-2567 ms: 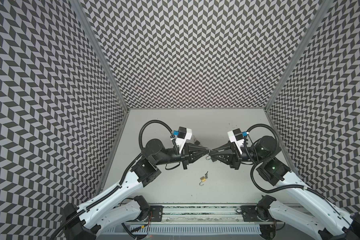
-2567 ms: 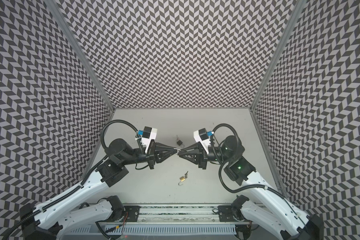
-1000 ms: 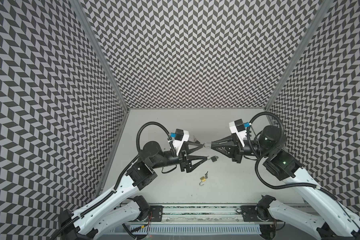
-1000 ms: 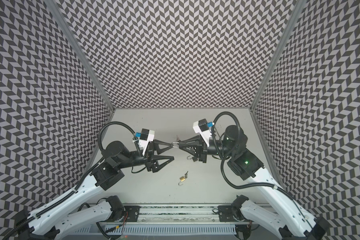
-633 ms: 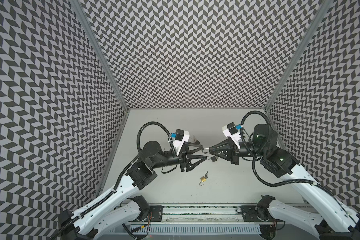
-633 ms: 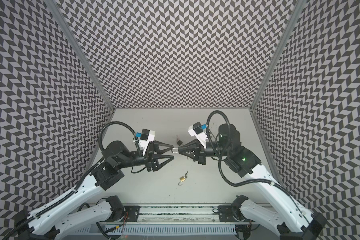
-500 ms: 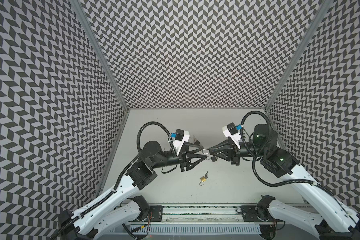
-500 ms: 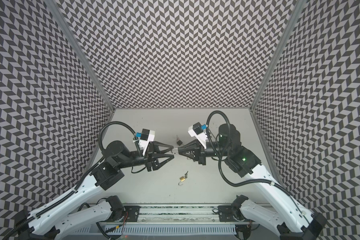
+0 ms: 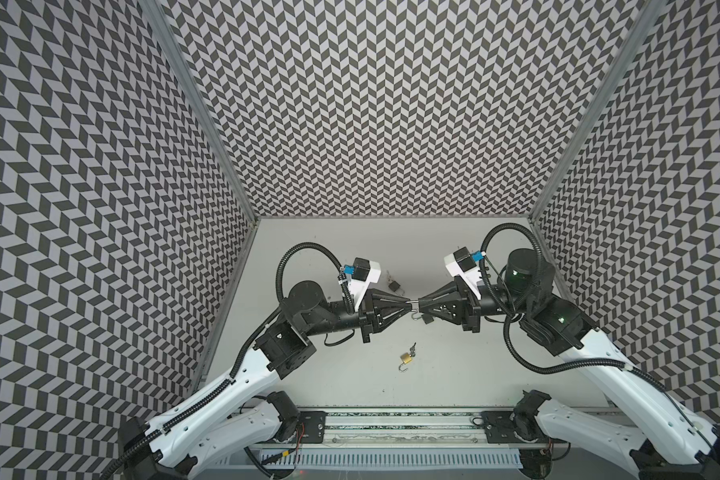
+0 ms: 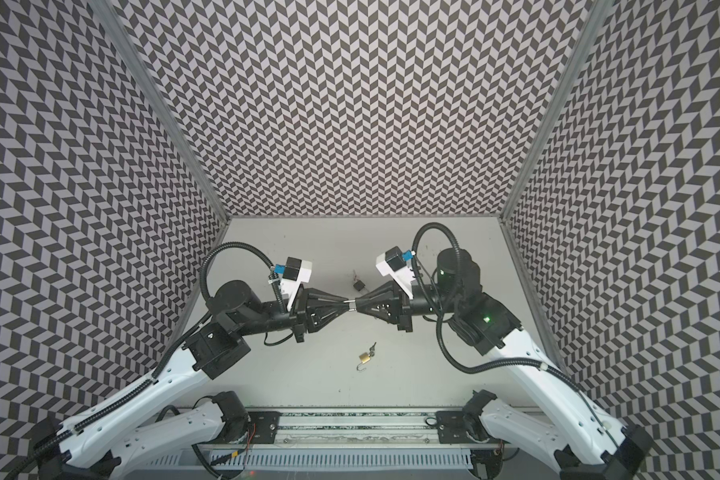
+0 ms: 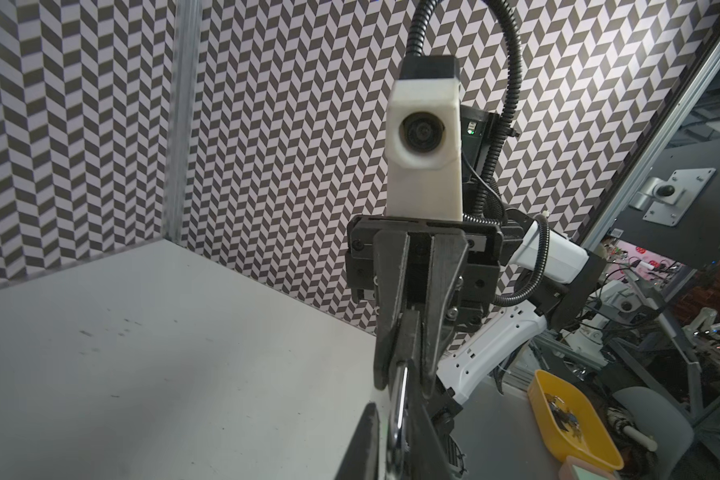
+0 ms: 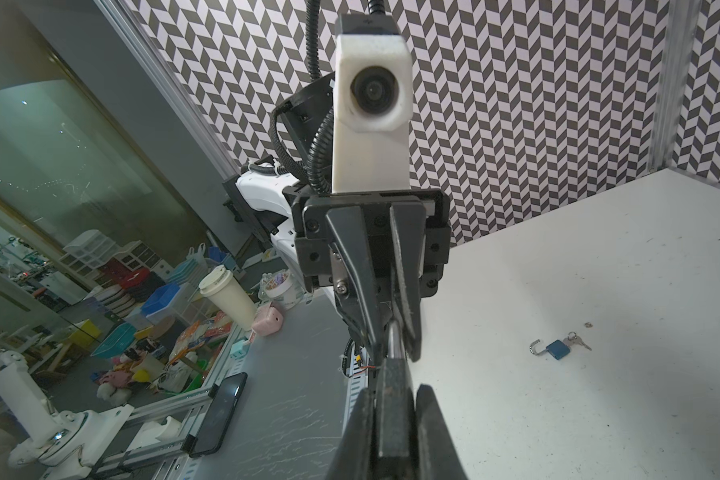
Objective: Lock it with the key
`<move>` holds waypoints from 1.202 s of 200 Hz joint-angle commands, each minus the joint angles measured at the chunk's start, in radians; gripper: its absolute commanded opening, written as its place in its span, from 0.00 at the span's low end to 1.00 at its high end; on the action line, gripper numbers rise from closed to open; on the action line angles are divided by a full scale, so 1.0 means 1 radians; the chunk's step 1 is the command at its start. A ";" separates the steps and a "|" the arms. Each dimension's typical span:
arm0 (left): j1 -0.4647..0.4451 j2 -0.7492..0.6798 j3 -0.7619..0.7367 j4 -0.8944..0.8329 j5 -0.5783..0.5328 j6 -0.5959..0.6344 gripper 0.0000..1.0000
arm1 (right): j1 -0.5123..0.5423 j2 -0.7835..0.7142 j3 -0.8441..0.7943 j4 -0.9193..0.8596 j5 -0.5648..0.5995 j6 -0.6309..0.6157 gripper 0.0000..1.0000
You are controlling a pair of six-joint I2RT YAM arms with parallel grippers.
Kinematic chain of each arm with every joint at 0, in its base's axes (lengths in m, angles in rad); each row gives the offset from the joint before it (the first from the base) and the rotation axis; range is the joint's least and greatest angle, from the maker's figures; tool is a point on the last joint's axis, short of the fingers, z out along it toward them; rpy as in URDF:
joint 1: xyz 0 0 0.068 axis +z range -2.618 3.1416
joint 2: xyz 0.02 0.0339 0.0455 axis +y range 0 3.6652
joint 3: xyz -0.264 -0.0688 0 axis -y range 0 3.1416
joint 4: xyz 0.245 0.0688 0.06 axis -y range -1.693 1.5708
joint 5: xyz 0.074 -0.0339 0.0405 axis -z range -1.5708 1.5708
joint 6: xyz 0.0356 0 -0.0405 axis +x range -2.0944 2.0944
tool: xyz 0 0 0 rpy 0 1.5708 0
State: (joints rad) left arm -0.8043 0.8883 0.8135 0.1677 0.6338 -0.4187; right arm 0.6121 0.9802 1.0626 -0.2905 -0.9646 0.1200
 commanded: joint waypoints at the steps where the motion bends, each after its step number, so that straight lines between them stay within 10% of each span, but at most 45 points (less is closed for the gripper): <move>1: 0.003 -0.017 0.017 0.026 0.020 0.000 0.11 | -0.004 -0.016 -0.001 0.061 0.003 -0.013 0.00; 240: 0.002 -0.020 0.017 0.039 0.044 -0.005 0.00 | -0.004 -0.031 -0.043 0.156 -0.014 0.024 0.00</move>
State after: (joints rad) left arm -0.8040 0.8825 0.8135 0.1864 0.6548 -0.4313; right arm 0.6121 0.9611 1.0252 -0.1921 -0.9775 0.1627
